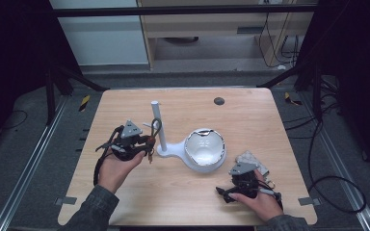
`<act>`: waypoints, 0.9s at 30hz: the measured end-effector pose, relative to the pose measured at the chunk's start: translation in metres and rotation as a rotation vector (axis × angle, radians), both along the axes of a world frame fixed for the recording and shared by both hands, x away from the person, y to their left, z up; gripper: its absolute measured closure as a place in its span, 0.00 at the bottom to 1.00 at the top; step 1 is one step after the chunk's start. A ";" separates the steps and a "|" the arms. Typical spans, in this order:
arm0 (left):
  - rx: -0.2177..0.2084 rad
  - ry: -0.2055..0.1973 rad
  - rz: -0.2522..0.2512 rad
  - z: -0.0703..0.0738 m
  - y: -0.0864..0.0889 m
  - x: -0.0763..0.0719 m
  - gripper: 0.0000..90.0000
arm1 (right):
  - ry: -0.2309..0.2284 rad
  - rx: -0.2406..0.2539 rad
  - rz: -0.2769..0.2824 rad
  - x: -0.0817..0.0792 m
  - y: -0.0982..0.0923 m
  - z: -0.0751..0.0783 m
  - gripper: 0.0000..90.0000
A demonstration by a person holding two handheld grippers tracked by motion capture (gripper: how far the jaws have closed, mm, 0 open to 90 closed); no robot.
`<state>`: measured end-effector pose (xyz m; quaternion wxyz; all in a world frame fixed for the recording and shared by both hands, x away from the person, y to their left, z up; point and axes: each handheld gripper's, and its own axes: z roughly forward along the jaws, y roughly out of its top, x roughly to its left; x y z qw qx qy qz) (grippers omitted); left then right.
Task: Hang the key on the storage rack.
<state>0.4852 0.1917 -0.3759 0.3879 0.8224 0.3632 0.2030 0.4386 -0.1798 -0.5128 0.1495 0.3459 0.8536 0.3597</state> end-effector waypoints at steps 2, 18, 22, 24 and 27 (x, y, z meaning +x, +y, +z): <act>-0.003 0.002 -0.001 0.000 -0.001 0.001 0.73 | 0.000 0.000 0.000 0.000 0.000 0.000 0.00; 0.016 0.006 0.030 -0.036 0.007 -0.007 0.24 | 0.000 0.000 0.000 0.000 0.000 0.000 0.00; 0.018 0.022 0.060 -0.057 0.017 -0.008 0.14 | -0.002 0.002 -0.001 0.000 0.000 0.000 0.00; 0.025 0.038 0.068 -0.069 0.022 -0.008 0.12 | -0.002 0.003 -0.004 0.000 0.000 0.000 0.00; 0.011 0.044 0.081 -0.085 0.031 -0.008 0.10 | 0.000 0.006 -0.017 0.000 0.001 0.000 0.01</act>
